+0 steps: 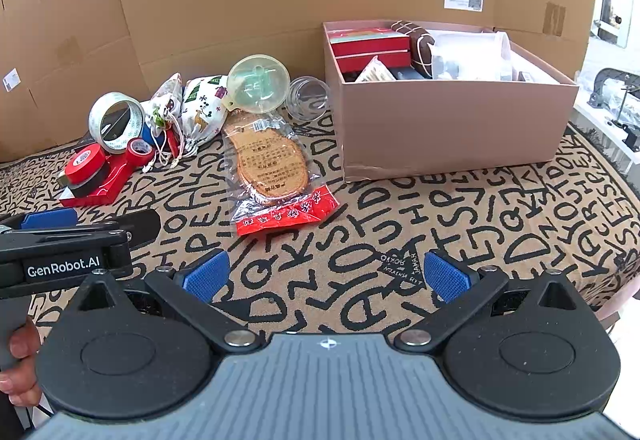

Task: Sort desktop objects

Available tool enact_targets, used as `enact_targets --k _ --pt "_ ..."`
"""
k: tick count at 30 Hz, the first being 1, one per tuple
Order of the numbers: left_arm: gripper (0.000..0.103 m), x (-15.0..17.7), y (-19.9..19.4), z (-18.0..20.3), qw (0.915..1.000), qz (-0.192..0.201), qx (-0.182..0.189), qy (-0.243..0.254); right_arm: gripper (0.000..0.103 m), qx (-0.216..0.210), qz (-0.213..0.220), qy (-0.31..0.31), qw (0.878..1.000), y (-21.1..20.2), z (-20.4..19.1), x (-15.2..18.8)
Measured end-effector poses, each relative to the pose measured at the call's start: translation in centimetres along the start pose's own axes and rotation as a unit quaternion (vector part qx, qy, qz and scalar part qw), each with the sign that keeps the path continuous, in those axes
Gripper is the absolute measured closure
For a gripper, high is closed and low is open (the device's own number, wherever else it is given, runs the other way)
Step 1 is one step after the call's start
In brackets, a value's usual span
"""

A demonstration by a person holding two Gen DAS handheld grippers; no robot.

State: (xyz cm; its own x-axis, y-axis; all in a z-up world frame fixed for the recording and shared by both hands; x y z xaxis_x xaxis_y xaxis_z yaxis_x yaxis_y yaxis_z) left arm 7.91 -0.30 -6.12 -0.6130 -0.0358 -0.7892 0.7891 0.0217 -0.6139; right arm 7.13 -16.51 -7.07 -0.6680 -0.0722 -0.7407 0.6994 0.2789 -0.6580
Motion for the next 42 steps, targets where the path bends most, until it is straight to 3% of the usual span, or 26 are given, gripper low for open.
enact_targets --k 42 --pt "0.000 0.46 0.65 -0.34 1.0000 -0.009 -0.005 0.001 0.000 0.001 -0.005 0.002 1.000 0.74 0.11 0.23"
Point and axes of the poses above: each gripper's, at about its wrist camera, not at the fingertips, and y roughly the way its jaws point, z to its right, x to its underside, the point moved 10 cm from there along y, roughly the way its jaws point, and after that the axes turned 3 degrees about -x, right-handed, at the moved point
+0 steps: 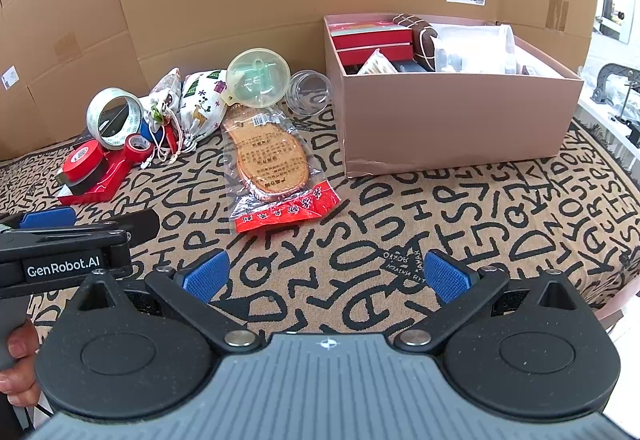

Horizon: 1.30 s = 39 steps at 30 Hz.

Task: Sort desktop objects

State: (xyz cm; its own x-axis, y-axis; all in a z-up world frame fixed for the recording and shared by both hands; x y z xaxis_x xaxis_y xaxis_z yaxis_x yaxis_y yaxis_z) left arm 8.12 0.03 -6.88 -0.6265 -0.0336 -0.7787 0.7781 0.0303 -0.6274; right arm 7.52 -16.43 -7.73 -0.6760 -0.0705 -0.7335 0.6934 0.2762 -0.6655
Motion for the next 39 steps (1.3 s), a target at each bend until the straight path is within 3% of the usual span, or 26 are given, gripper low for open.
enact_targets --k 39 --pt "0.000 -0.2 3.2 -0.4 0.9997 -0.024 0.000 0.008 0.000 0.006 -0.030 0.002 1.000 3.0 0.1 -0.4"
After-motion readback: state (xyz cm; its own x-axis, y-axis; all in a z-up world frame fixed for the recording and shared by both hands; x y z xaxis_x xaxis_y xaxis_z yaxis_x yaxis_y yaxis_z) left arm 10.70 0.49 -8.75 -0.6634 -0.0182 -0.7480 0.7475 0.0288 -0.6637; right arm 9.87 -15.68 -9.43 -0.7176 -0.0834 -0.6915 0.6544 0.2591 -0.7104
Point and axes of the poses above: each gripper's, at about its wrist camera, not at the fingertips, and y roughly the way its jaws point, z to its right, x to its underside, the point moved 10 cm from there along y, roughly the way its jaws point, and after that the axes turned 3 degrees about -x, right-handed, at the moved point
